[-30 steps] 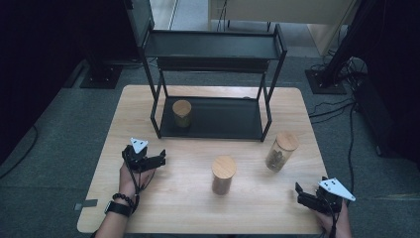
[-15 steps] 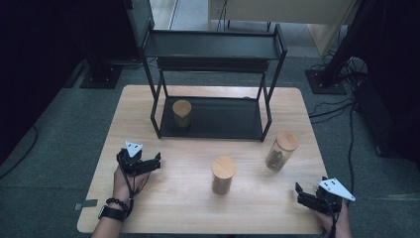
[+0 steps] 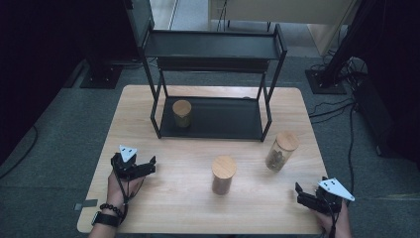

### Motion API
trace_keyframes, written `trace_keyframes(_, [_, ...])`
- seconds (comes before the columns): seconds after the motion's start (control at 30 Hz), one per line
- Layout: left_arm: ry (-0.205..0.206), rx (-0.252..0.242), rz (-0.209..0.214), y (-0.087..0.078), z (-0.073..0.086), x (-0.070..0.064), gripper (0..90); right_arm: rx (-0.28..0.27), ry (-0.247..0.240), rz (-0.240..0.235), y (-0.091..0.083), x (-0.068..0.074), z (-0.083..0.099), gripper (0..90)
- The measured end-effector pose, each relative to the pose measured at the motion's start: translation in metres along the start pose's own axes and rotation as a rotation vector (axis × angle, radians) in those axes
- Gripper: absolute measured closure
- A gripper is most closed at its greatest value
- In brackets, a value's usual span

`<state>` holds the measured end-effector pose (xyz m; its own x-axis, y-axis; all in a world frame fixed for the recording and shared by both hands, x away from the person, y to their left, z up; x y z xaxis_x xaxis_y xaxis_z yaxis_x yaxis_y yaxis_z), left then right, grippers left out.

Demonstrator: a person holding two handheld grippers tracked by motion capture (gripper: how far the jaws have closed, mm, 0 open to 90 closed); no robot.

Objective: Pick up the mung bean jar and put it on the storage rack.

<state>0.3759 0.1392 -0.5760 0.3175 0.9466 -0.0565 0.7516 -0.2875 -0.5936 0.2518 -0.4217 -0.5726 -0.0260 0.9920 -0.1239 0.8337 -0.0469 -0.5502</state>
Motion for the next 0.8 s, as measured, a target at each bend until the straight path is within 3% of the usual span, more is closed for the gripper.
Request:
trace_keyframes(0.57, [0.017, 0.002, -0.010, -0.018, 0.013, 0.004, 0.2, 0.000, -0.011, 0.007, 0.000, 0.000, 0.000, 3.6])
trace_keyframes(0.8, [0.006, -0.003, -0.011, -0.024, 0.017, 0.006, 0.2, 0.002, -0.016, 0.008, 0.000, 0.001, 0.000, 3.6])
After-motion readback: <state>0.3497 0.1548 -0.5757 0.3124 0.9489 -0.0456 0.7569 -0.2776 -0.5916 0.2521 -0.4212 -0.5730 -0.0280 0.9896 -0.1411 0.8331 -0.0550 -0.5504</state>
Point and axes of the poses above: each handheld gripper's, and its own axes: y roughly forward along the jaws, z roughly out of its underside, x roughly to its left, the point moved 9 cm from there along y, roughly forward along the jaws, and after that the axes turned 5 degrees about z, right-handed, at the moved point
